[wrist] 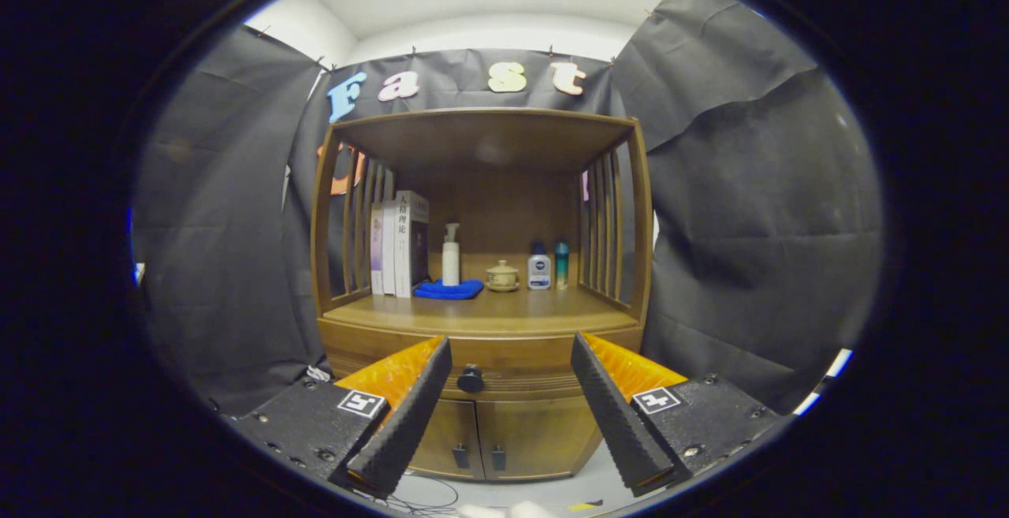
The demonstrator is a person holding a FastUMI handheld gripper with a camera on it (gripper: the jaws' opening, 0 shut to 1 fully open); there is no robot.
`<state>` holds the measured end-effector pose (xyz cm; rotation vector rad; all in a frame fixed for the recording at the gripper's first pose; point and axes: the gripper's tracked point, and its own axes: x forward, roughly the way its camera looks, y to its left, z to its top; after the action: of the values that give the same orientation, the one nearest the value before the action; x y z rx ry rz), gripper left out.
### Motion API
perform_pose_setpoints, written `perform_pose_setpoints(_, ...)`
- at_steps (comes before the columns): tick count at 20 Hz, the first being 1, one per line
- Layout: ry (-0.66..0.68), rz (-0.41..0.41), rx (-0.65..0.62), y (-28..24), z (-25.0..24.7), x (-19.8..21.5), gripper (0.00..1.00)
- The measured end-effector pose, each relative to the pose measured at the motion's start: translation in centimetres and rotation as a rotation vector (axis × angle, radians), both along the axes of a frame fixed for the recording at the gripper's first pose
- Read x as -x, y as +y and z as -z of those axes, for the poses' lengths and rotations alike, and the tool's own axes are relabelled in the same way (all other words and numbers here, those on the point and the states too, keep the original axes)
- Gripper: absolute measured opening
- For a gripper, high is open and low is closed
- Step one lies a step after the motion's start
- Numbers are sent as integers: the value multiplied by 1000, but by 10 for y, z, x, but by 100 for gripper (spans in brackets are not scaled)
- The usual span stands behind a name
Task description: Pull open the drawer, take out the items inside it, and place them on the countertop above the cabinet.
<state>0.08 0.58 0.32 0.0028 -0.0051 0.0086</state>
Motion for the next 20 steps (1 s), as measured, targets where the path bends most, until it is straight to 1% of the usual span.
perform_pose_setpoints(5,7,-7,10,4,8,-9,99)
perform_pose_setpoints(10,35,-17,35,16,32,-35,99)
perform_pose_setpoints(14,80,-45,37,31,63,-66,99)
perform_pose_setpoints(20,163,-44,27,38,105,-127,99)
